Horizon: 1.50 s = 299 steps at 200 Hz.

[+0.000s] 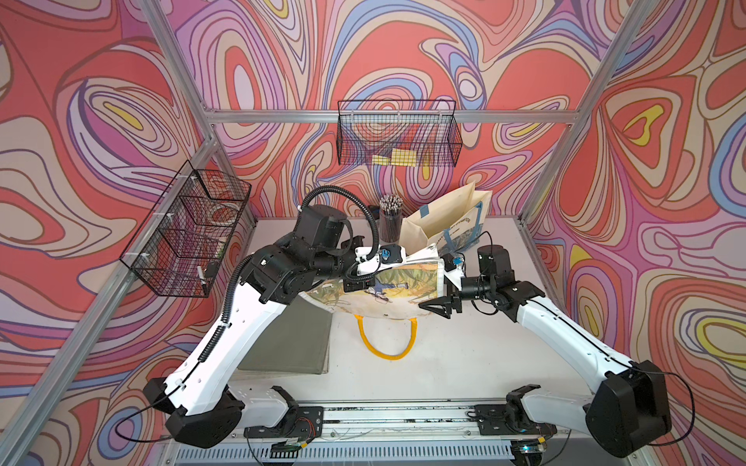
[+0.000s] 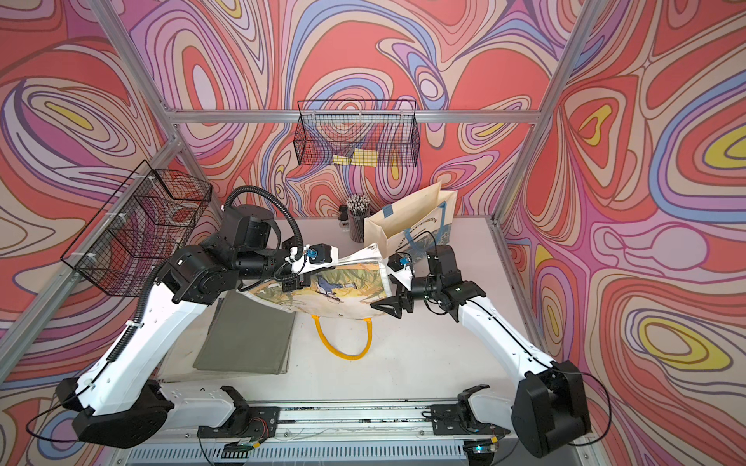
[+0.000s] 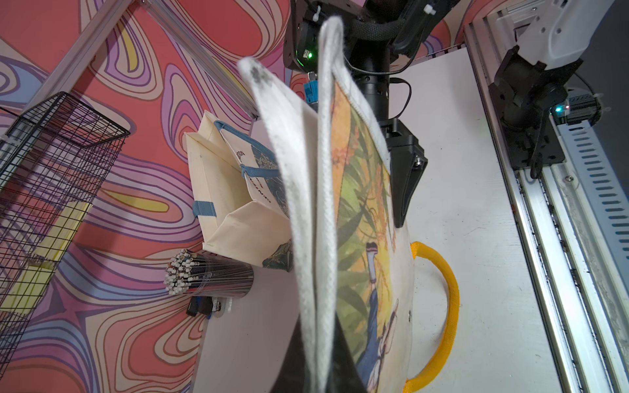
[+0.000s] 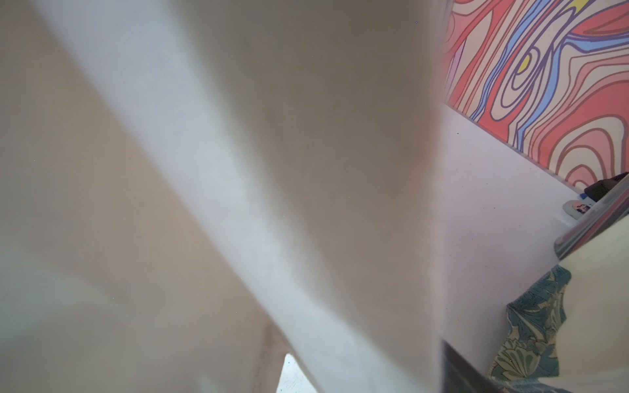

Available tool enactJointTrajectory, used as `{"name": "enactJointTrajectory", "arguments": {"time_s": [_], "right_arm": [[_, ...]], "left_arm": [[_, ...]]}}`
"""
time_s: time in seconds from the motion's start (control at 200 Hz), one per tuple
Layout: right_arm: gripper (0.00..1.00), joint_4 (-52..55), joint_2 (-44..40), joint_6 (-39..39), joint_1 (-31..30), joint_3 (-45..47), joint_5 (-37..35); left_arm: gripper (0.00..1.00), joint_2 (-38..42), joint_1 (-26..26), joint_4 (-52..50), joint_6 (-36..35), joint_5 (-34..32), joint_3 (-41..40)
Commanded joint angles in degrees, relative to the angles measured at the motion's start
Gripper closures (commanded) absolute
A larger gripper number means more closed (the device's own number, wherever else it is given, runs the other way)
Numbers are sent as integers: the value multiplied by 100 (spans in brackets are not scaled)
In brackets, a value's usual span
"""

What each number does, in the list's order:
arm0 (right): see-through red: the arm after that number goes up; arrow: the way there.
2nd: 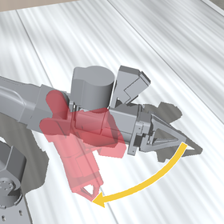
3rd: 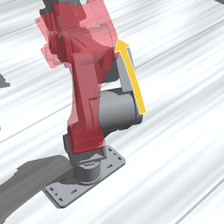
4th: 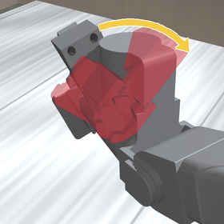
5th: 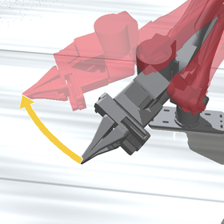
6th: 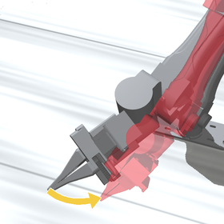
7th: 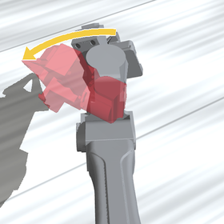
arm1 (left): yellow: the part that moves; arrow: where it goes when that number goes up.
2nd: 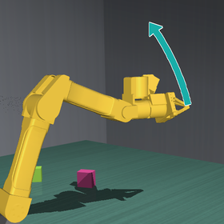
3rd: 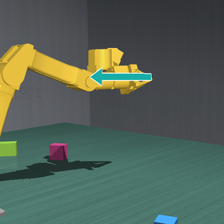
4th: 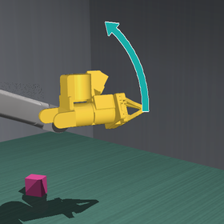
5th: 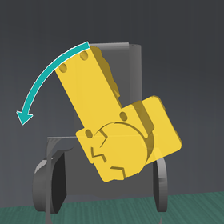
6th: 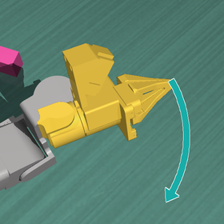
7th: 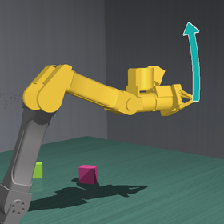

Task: Put away the canvas bag
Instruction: Press the canvas bag.

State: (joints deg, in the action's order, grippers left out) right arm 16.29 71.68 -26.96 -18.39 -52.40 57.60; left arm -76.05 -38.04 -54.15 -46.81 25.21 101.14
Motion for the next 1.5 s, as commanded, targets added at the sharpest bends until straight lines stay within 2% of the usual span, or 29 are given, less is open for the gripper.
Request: {"name": "enactJointTrajectory", "arguments": {"time_s": [0.0, 0.085, 0.18, 0.25, 0.331, 0.366, 0.536, 0.696, 0.841, 1.012, 1.107, 1.247, 1.332, 1.492], "right_arm": [[23, -250, -1, -42, -17, -113, 84], [51, -401, -33, -22, -19, -112, -62], [73, -494, -83, -20, -24, -95, -260], [78, -565, -134, 1, -24, -88, -436], [89, -758, -227, 58, -24, 0, -691], [100, -891, -278, 65, -24, 60, -828], [100, -1651, -383, 357, -23, 328, -1347], [100, -2457, -181, 558, -70, 415, -1771], [100, -2850, 259, 159, -512, 214, -2563], [100, -3846, 1017, -24, -1030, -38, -3307], [100, -4451, 1434, 22, -1207, -157, -3782], [100, -5169, 2014, 223, -1303, -422, -4307], [100, -5373, 2391, 295, -1342, -728, -4454], [100, -5717, 3264, 341, -1473, -1458, -4839]], "left_arm": [[100, 52, 50, 376, -155, 319, 180], [100, 47, 68, 371, -178, 307, 180], [100, 63, 111, 393, -224, 301, 144], [100, 98, 126, 436, -260, 289, 78], [100, 162, 130, 496, -392, 297, -57], [100, 206, 134, 567, -440, 308, -141], [100, 482, 130, 1097, -611, 236, -661], [100, 576, 131, 1606, -646, -195, -860], [100, 631, 130, 2013, -622, -900, -1073], [100, 923, 130, 2620, -690, -1676, -1633], [100, 1082, 130, 2827, -993, -2277, -1984], [100, 1252, 211, 3727, -1556, -3072, -2650], [100, 1228, 476, 4263, -1430, -3088, -2770], [100, 966, 1308, 4913, -758, -2494, -2710]]}}
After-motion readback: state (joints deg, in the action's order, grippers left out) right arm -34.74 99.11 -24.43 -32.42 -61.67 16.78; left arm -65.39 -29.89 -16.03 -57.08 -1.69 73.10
